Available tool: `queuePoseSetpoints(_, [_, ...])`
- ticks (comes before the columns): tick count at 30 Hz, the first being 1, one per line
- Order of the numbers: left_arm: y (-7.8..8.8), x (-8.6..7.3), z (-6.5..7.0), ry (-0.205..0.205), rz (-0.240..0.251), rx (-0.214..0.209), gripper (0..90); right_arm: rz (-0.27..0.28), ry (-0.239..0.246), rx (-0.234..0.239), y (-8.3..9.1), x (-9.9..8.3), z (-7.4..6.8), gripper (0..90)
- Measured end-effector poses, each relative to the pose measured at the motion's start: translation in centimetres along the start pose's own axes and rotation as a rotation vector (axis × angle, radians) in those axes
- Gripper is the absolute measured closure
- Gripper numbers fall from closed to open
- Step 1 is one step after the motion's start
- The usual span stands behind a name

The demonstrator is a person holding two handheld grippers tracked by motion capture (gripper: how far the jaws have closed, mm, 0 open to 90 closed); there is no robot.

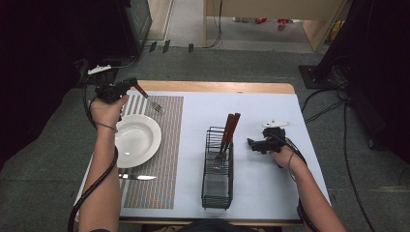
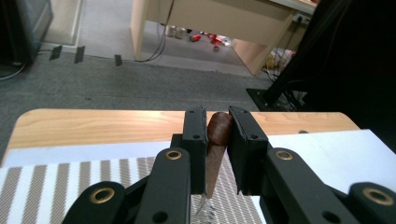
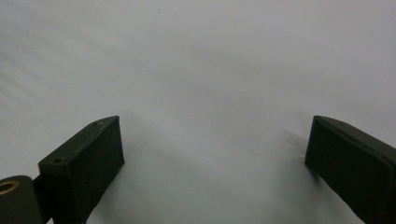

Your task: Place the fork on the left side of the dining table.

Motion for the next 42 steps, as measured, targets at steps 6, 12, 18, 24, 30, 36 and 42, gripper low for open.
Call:
queuePoseSetpoints(6, [0.3,-0.6,-1.8,0.074,0.015,0.010,78.7,0.000,0.000,0.000,0.0,0.0,0.0,3.9])
queuePoseSetpoints(12, [0.8,-1.3,-3.8,0.133,0.009,0.049,80.3,0.000,0.000,0.000,0.0,0.0,0.0,3.9])
queuePoseSetpoints(18, [1.1,-2.1,-5.7,0.155,-0.007,0.081,77.0,0.000,0.000,0.001,0.0,0.0,0.0,3.9])
queuePoseSetpoints(24, [0.9,-3.3,-8.4,0.229,-0.039,0.087,73.4,0.002,0.000,0.001,0.0,0.0,0.0,3.9])
queuePoseSetpoints(30, [0.3,-5.0,-10.7,0.343,-0.054,0.038,71.4,0.001,0.000,0.000,0.0,0.0,0.0,3.9])
queuePoseSetpoints(36, [0.3,-5.9,-11.7,0.365,-0.078,0.020,69.3,0.004,-0.005,0.000,0.0,0.0,0.0,4.5])
queuePoseSetpoints(42, [0.4,-6.6,-12.6,0.385,-0.097,0.017,67.3,0.005,-0.006,-0.002,0.0,0.0,0.0,5.1])
Point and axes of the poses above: each handheld gripper's, and its own axes: y roughly backward along the jaws, x roughly out of its top, z roughly to its right, the point moved 5 cm from there along -y, roughly forward along the jaws, and after that the axes turned 5 degrees about -x, right-handed, at the moved point
